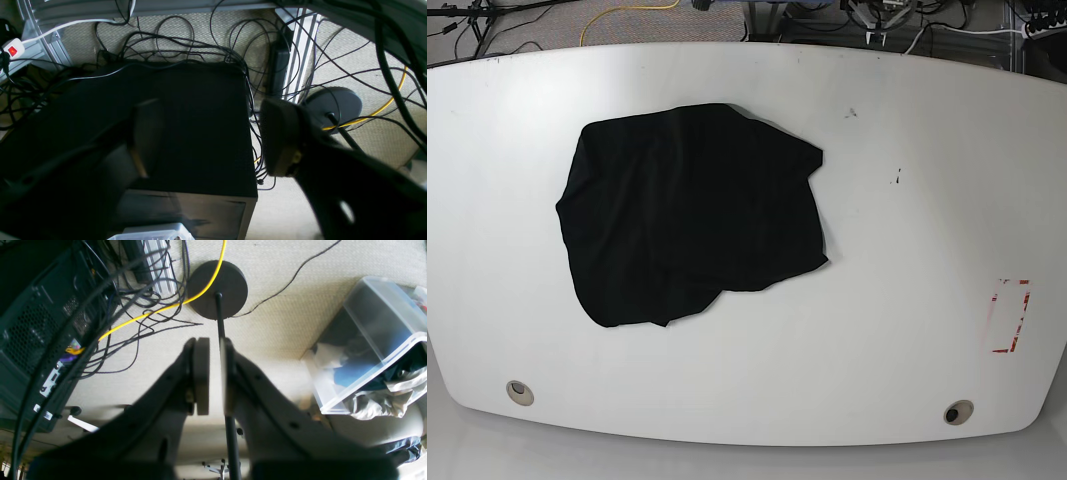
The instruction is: Fold the T-shirt properly
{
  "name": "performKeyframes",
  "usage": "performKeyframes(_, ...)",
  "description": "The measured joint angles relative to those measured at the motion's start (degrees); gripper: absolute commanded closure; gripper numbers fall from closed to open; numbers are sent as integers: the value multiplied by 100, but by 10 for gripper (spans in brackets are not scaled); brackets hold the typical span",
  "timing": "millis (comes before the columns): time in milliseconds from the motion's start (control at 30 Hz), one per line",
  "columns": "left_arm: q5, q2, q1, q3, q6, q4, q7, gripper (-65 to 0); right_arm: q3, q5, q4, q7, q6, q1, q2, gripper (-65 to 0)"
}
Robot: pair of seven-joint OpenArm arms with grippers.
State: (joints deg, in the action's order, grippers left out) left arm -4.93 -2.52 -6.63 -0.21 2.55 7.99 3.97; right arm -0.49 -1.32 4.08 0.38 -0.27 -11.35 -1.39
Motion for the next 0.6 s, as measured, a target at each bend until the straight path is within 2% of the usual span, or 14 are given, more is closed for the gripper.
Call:
performKeyframes(233, -2, 13, -2, 2, 0, 13, 11, -473, -17, 0, -17, 0, 0, -15, 0, -54)
performKeyframes(600, 0, 9, 2, -7, 0, 11, 44, -464, -15, 0, -11, 2, -39, -13, -4, -54)
